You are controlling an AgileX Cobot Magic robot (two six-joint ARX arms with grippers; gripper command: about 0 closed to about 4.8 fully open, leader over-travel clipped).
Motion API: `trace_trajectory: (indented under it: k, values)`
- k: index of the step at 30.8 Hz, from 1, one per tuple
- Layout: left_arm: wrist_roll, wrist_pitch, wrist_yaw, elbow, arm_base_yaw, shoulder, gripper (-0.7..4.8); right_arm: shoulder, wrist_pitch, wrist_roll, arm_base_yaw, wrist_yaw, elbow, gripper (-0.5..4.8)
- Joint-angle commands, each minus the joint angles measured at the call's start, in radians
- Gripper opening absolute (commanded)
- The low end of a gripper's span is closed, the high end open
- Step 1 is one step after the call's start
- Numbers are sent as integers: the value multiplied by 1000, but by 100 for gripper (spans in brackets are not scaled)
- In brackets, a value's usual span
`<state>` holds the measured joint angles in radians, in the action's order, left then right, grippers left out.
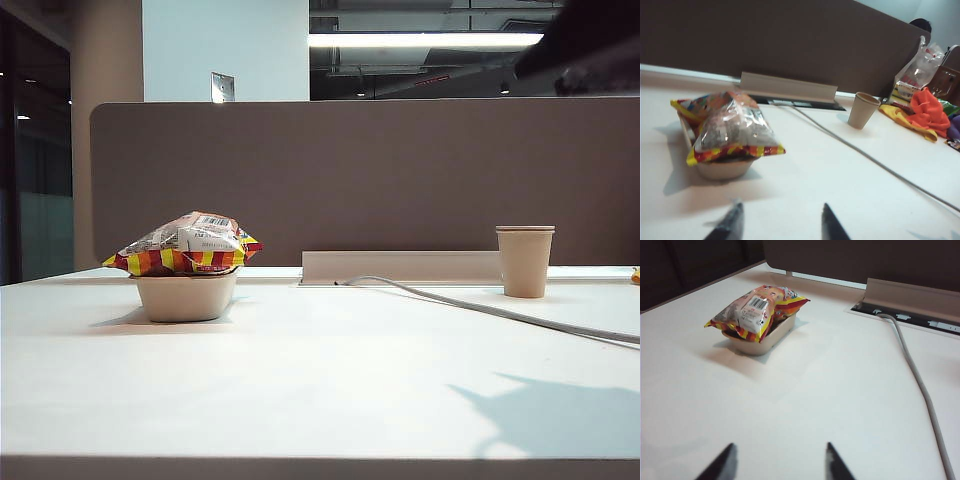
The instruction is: Pick up a bag of chips and put them in the box.
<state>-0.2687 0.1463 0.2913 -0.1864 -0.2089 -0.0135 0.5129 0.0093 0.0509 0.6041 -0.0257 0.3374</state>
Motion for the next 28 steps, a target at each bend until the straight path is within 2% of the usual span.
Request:
trace_trajectory:
  k: [1, 4, 10, 17, 28]
  values:
    - [-5, -31, -3, 21, 0, 0, 204, 0, 29, 2, 1, -1, -15, 206]
    - [0, -39, -3, 44, 0, 0, 182, 0, 38, 1, 1, 1, -34, 206]
    - [7, -95, -3, 80, 0, 0, 182, 0, 148, 1, 1, 2, -106, 198]
    - [33, -97, -3, 99, 0, 0, 182, 0, 241, 1, 1, 6, -192, 198]
    - [37, -99, -2, 135, 0, 0, 183, 0, 251, 1, 1, 6, -271, 198]
